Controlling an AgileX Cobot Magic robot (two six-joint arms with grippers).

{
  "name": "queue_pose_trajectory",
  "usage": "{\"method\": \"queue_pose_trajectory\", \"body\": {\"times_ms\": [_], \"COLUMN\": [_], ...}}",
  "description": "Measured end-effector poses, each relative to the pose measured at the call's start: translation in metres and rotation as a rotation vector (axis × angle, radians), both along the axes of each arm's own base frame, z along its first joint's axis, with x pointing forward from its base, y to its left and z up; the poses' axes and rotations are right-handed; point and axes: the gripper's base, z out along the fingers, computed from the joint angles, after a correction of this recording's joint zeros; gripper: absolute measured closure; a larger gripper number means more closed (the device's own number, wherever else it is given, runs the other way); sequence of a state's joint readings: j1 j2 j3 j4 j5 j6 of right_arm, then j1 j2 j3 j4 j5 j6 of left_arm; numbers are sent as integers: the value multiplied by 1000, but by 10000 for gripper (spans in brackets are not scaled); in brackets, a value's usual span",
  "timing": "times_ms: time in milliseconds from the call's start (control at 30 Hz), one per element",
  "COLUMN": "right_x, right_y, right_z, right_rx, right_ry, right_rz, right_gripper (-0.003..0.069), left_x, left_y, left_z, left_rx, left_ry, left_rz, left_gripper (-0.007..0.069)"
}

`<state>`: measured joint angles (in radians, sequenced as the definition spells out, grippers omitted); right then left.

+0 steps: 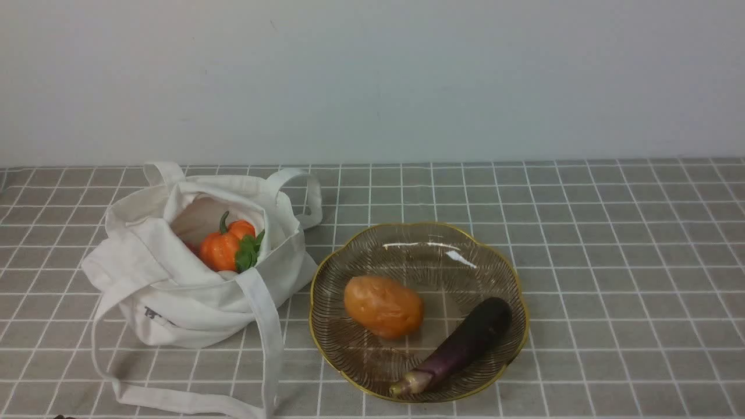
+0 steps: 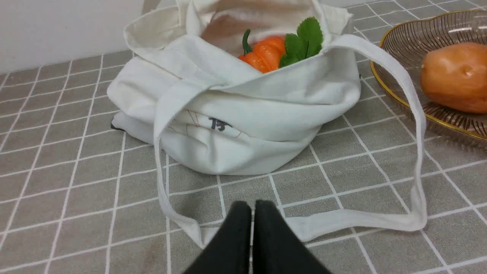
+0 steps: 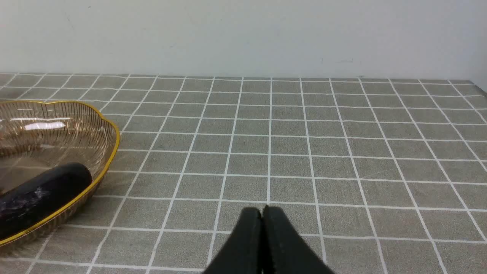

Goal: Take vegetables from bag on grey coffee tablecloth place on plate.
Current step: 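Reach into the cloth bag and grasp the pumpkin with the left gripper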

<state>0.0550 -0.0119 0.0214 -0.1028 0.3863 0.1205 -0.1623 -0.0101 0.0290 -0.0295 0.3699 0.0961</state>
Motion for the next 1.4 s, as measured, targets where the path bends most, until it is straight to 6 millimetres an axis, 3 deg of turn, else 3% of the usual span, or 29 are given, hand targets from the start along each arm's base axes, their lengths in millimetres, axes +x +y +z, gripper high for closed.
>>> {"method": "queue_pose_trajectory", "body": {"times_ms": [1133, 1200, 1400], "right_x": [0, 0, 0], "right_y": [0, 0, 0], "right_z": [0, 0, 0], "right_rx": [0, 0, 0], "right_ry": [0, 0, 0], "right_rz": [0, 0, 0], "right_gripper": [676, 676, 676], "left_x": [0, 1, 4], "left_y": [1, 0, -3], "left_z": [1, 2, 25], "left_rx": [38, 9, -597], "left_ry": [-15, -32, -168], "left_rz": [-1, 2, 69], "left_gripper": [629, 629, 629]}}
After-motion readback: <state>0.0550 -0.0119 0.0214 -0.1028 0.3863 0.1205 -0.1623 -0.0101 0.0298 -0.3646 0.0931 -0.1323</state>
